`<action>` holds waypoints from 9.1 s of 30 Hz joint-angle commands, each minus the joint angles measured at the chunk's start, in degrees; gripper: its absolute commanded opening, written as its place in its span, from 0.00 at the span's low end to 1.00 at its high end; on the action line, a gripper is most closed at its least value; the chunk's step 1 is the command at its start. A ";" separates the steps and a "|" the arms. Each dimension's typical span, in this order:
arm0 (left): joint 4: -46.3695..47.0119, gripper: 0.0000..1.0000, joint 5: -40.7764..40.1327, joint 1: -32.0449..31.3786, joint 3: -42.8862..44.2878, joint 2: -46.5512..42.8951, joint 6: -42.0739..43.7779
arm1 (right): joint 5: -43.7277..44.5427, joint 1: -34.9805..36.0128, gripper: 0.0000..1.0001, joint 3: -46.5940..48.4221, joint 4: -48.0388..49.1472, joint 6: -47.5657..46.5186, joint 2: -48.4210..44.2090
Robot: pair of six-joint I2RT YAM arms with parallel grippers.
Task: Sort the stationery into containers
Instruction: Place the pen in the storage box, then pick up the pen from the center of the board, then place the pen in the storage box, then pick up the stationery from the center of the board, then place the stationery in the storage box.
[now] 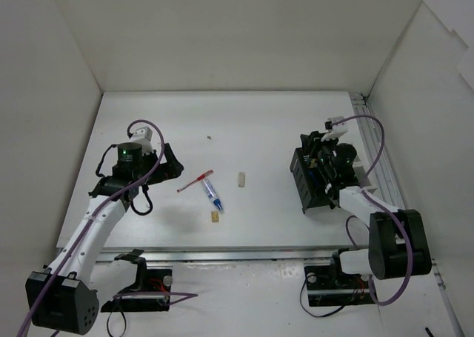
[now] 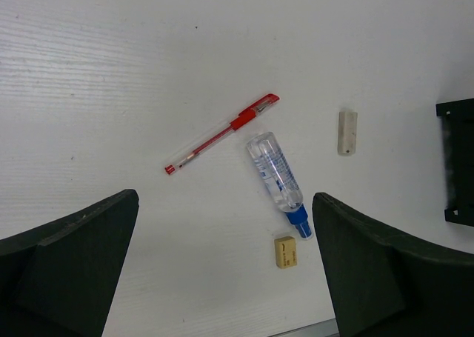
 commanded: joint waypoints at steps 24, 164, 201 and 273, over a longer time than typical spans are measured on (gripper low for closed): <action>1.22 1.00 -0.13 -1.60 3.38 6.92 6.95 | 10.45 25.43 0.98 19.81 -39.95 -13.88 -12.12; 3.25 1.00 -1.98 -18.65 9.71 6.40 16.98 | 45.71 17.70 0.46 -1.12 -36.17 2.91 -31.34; 1.40 0.96 -2.42 -17.86 13.75 37.85 -7.63 | 36.21 27.90 0.98 9.00 -42.42 -3.06 -27.49; 12.64 0.17 -3.13 -18.92 18.76 20.73 -31.98 | 24.87 47.94 0.00 19.46 -4.01 -15.37 10.84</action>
